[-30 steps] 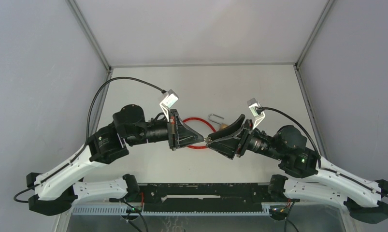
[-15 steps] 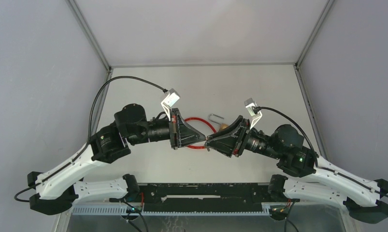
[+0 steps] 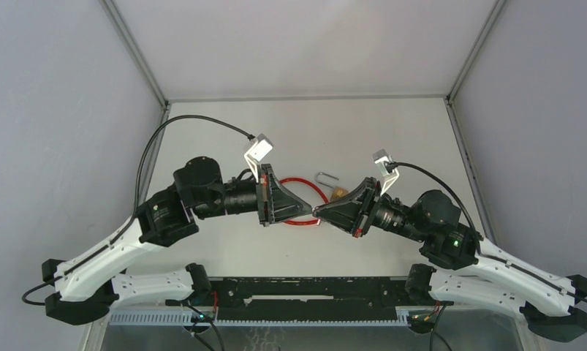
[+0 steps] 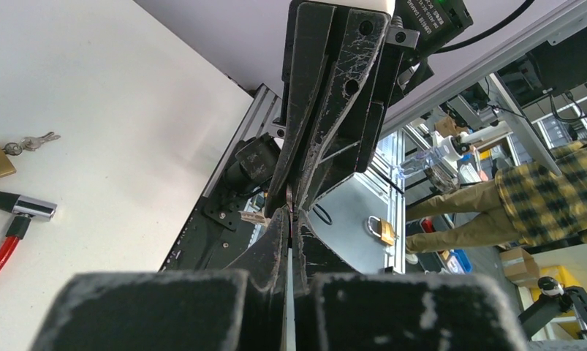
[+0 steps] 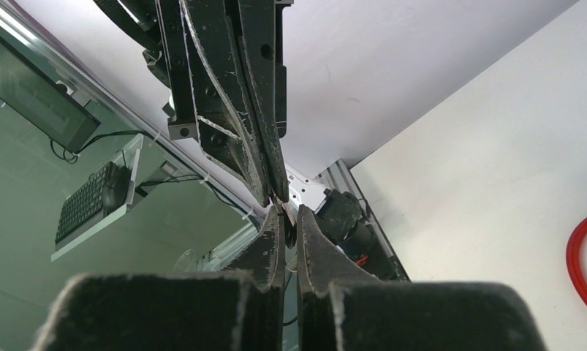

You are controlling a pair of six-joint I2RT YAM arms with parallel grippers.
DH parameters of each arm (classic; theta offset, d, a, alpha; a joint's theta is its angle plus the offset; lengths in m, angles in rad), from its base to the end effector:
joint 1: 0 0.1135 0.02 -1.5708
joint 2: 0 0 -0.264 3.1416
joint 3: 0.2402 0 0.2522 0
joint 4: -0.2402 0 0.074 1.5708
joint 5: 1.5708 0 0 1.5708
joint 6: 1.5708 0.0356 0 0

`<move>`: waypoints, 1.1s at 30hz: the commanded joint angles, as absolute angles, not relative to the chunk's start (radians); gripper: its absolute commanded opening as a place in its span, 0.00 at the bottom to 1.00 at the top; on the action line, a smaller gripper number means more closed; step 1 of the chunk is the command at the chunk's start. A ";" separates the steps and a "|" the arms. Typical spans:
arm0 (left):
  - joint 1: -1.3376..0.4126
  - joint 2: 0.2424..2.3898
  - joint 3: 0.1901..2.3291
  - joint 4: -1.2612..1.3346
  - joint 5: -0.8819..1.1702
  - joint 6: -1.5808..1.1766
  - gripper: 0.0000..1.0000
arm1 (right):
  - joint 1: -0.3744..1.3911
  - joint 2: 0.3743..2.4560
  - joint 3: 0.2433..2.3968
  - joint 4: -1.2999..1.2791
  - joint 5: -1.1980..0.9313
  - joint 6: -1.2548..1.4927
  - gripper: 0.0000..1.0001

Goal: Unlock with the key

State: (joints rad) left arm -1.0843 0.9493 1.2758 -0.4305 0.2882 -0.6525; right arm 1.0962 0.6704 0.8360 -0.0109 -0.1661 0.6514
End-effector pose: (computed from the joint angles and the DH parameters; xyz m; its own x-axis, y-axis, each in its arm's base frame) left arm 0.0783 -0.1697 0.4523 -0.6334 -0.0475 -0.7724 0.7490 0.2133 -0.6273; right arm 0.0645 0.1385 0.3939 -0.5211 0.2942 -0.8012 -0.7997 0.1598 0.5788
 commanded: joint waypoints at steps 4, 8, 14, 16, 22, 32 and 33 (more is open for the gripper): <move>-1.080 0.944 1.309 -0.396 0.294 -0.661 0.00 | 1.090 0.644 0.825 0.044 -0.162 0.668 0.00; -1.080 0.946 1.308 -0.396 0.297 -0.661 0.00 | 1.089 0.647 0.825 0.044 -0.176 0.668 0.00; -1.080 0.942 1.313 -0.410 0.237 -0.651 0.32 | 1.094 0.640 0.825 0.006 -0.153 0.675 0.00; -1.079 0.934 1.314 -0.425 0.193 -0.634 0.59 | 1.095 0.630 0.825 -0.078 -0.112 0.680 0.00; -1.072 0.883 1.299 -0.450 0.111 -0.498 0.99 | 1.095 0.586 0.806 -0.194 -0.004 0.725 0.00; -1.071 0.793 1.121 -0.481 -0.223 -0.152 1.00 | 1.082 0.490 0.756 -0.357 0.213 0.857 0.00; -1.071 0.799 1.114 -0.494 -0.250 -0.133 1.00 | 1.081 0.482 0.754 -0.380 0.230 0.870 0.00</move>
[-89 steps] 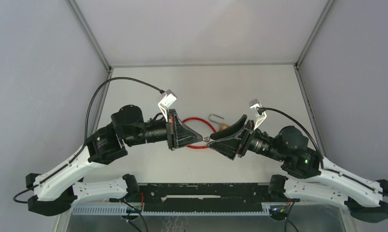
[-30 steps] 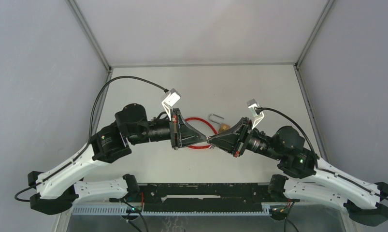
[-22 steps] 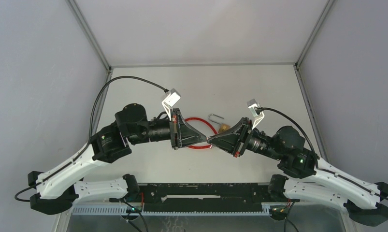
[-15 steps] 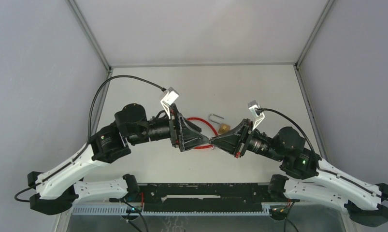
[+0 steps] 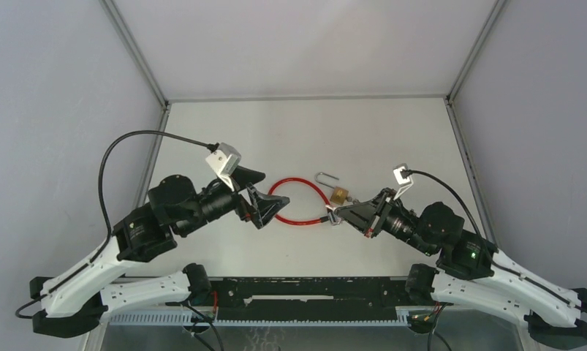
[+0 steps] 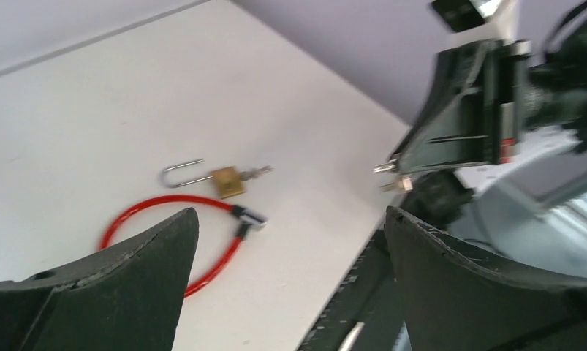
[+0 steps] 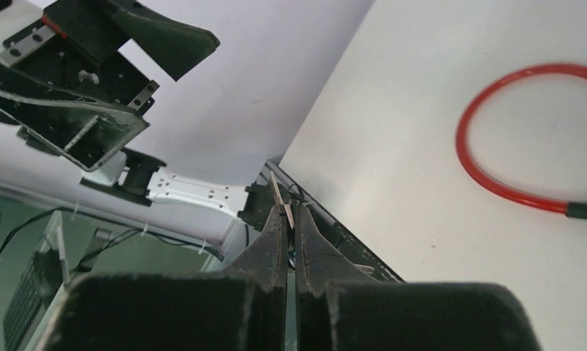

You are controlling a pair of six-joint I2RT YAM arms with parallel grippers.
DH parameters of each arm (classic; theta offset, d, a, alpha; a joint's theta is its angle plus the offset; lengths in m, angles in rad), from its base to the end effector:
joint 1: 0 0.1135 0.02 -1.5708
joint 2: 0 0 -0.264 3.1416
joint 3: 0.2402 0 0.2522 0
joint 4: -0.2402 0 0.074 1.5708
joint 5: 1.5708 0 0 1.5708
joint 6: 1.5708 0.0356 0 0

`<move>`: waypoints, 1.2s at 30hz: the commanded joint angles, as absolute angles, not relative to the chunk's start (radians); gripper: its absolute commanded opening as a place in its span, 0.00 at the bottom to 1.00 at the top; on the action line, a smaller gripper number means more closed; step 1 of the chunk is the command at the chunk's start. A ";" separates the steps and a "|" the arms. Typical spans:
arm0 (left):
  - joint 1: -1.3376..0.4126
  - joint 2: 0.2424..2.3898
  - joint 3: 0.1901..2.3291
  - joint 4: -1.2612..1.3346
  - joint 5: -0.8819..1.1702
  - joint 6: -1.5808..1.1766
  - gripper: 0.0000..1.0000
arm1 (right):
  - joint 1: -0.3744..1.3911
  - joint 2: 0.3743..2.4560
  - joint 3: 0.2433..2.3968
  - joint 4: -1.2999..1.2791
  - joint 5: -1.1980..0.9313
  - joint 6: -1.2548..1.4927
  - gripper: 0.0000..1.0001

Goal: Unlock with the key

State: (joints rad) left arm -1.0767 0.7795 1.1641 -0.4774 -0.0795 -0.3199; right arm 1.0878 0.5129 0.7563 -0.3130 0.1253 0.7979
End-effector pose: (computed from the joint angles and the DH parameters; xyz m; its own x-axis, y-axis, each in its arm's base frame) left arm 0.0716 -0.1270 0.4364 -0.3059 -0.0931 -0.9475 0.7837 0.5405 -0.3061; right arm 0.0607 0.1062 0.3527 -0.6101 0.3659 -0.7027 -0.5499 0.4429 0.7081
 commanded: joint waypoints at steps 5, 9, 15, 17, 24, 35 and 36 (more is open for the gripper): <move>-1.064 0.811 1.068 -0.508 -0.216 -0.039 1.00 | 1.081 0.441 0.737 -0.477 0.284 0.919 0.00; -1.045 0.835 1.024 -0.505 -0.088 0.029 1.00 | 1.081 0.406 0.736 -0.541 0.315 0.964 0.00; -0.871 0.864 0.925 -0.395 0.260 0.081 0.98 | 1.081 0.362 0.736 -0.653 0.345 1.047 0.00; -0.849 0.884 0.895 -0.357 0.296 0.123 0.97 | 1.082 0.354 0.736 -0.678 0.346 1.072 0.00; -0.820 0.998 0.759 -0.089 0.348 0.156 0.94 | 1.081 0.344 0.736 -0.786 0.360 1.193 0.00; -0.813 1.303 0.746 0.220 0.476 0.240 0.84 | 1.084 0.327 0.745 -0.855 0.348 1.240 0.00; -0.813 1.325 0.744 0.240 0.479 0.245 0.84 | 1.083 0.327 0.749 -0.865 0.350 1.242 0.00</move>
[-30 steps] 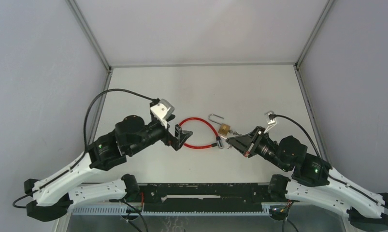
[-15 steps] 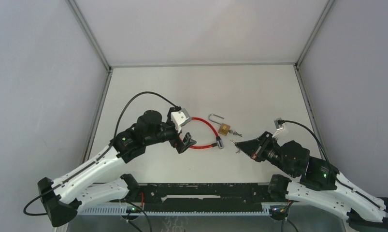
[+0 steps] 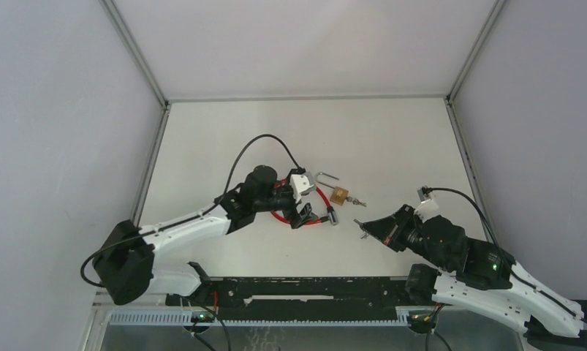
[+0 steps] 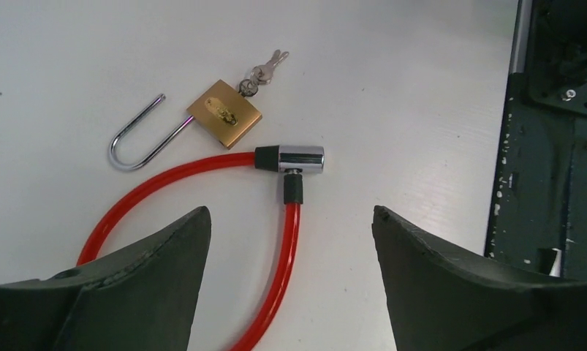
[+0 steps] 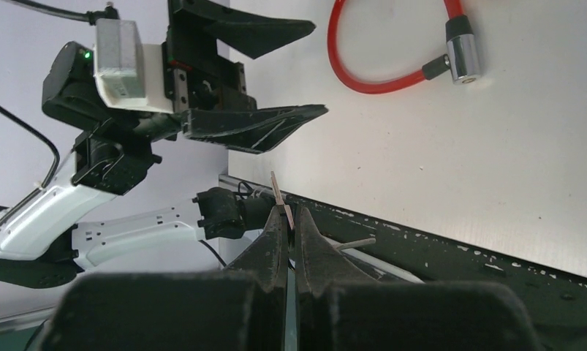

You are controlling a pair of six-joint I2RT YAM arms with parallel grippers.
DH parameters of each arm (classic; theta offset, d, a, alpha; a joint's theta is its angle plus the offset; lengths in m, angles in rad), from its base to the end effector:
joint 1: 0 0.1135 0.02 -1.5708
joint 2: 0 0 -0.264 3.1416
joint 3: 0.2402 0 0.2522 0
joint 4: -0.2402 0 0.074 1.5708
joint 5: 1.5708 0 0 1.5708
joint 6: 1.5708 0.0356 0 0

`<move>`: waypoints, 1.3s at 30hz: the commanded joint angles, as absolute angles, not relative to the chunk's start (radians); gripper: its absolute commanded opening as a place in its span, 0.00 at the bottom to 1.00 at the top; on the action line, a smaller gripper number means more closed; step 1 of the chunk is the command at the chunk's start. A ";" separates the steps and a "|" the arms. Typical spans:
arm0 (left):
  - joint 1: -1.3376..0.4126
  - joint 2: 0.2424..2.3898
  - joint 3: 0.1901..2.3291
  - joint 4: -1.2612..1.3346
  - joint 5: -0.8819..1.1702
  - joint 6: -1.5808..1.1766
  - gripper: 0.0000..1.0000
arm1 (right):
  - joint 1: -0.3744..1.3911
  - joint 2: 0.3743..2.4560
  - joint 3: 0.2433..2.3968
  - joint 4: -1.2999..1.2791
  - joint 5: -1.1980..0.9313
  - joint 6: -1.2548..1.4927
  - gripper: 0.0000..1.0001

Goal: Unlock with the key

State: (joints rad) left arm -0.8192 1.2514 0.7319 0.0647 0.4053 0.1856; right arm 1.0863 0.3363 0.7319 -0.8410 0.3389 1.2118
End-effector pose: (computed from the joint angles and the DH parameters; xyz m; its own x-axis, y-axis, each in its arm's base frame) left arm 0.1778 -0.2108 0.2477 -0.1263 0.3835 -0.9149 0.9529 0.3031 -0.0045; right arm 0.0434 0.0571 0.3040 -0.7210 0.5259 -0.4511 -0.0562 0.6045 0.7946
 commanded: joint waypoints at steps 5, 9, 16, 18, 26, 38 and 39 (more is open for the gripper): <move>-0.814 1.409 0.683 0.410 0.511 0.254 0.85 | 1.083 0.322 0.770 -0.918 0.352 1.253 0.00; -0.826 1.477 0.610 0.616 0.509 0.237 0.85 | 1.083 0.318 0.773 -0.948 0.351 1.267 0.00; -0.831 1.614 0.577 0.816 0.511 0.210 0.85 | 1.083 0.330 0.793 -0.982 0.345 1.281 0.00; -0.831 1.643 0.576 0.843 0.493 0.206 0.84 | 1.082 0.334 0.798 -0.990 0.346 1.282 0.00; -0.831 1.740 0.584 0.893 0.497 0.182 0.78 | 1.082 0.336 0.799 -0.999 0.366 1.292 0.00; -0.845 1.827 0.595 0.916 0.497 0.176 0.71 | 1.081 0.331 0.812 -1.029 0.388 1.304 0.00; -0.848 1.835 0.595 0.923 0.492 0.176 0.71 | 1.081 0.331 0.812 -1.031 0.388 1.307 0.00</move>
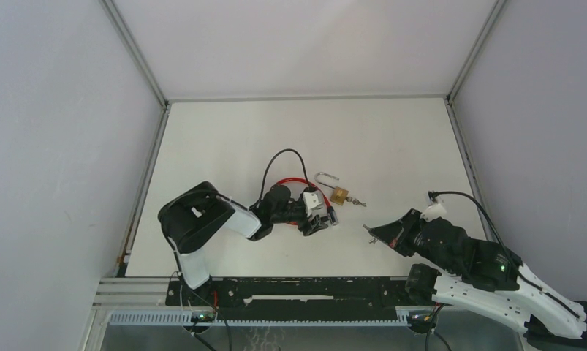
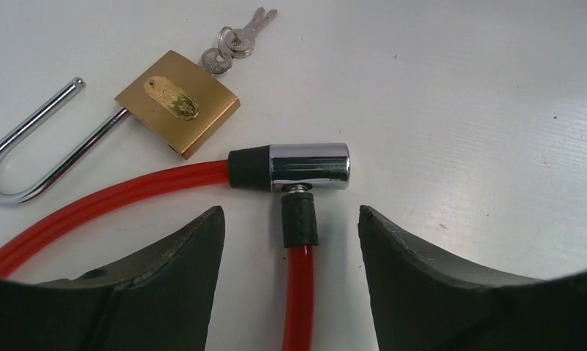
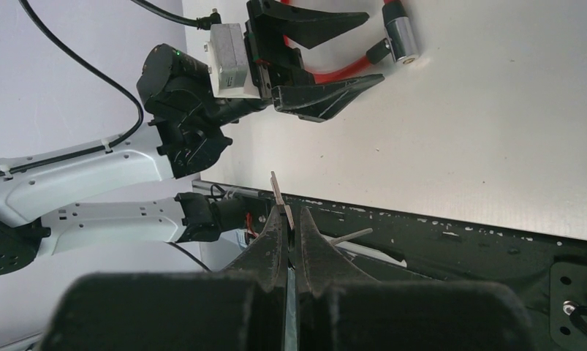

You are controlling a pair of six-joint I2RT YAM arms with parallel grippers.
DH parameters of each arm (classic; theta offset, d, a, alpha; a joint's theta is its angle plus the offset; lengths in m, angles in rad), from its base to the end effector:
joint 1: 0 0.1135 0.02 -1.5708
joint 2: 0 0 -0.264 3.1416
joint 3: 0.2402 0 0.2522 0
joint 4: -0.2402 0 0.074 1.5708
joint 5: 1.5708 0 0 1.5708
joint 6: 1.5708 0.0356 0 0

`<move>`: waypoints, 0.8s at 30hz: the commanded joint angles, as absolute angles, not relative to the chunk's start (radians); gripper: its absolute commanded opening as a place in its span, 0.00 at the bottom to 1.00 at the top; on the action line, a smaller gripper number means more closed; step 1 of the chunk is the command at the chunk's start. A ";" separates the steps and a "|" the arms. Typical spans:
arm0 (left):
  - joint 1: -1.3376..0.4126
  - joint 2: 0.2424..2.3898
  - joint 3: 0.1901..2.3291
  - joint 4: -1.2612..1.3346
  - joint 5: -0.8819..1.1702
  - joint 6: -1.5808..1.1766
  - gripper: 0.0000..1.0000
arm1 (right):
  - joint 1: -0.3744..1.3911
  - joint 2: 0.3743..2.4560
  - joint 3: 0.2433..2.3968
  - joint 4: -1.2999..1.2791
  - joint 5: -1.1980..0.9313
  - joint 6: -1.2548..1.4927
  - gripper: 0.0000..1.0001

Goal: Unlock with the key

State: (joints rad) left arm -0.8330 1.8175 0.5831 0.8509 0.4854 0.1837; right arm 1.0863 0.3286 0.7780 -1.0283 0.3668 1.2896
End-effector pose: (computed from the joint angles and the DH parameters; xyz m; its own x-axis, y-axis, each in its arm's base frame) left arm 0.2028 -0.2478 0.1186 -0.0747 0.3224 -0.9436 0.9756 0.2196 -0.0022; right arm 0.0367 0.0422 0.3005 -0.7300 0.5386 -0.4208 0.0544 0.6595 0.7497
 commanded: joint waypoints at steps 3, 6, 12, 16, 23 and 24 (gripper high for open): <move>-0.854 1.851 0.596 0.933 0.477 0.179 0.69 | 1.081 0.331 0.813 -1.033 0.389 1.308 0.00; -0.861 1.861 0.596 0.941 0.459 0.181 0.65 | 1.080 0.331 0.812 -1.037 0.387 1.312 0.00; -0.862 1.894 0.590 0.963 0.436 0.167 0.53 | 1.080 0.335 0.812 -1.037 0.382 1.313 0.00; -0.862 1.913 0.576 0.973 0.428 0.166 0.38 | 1.080 0.339 0.812 -1.038 0.379 1.316 0.00; -0.865 1.931 0.551 0.994 0.417 0.172 0.15 | 1.080 0.338 0.813 -1.042 0.381 1.318 0.00; -0.865 1.928 0.547 0.998 0.410 0.172 0.11 | 1.080 0.337 0.812 -1.041 0.382 1.319 0.00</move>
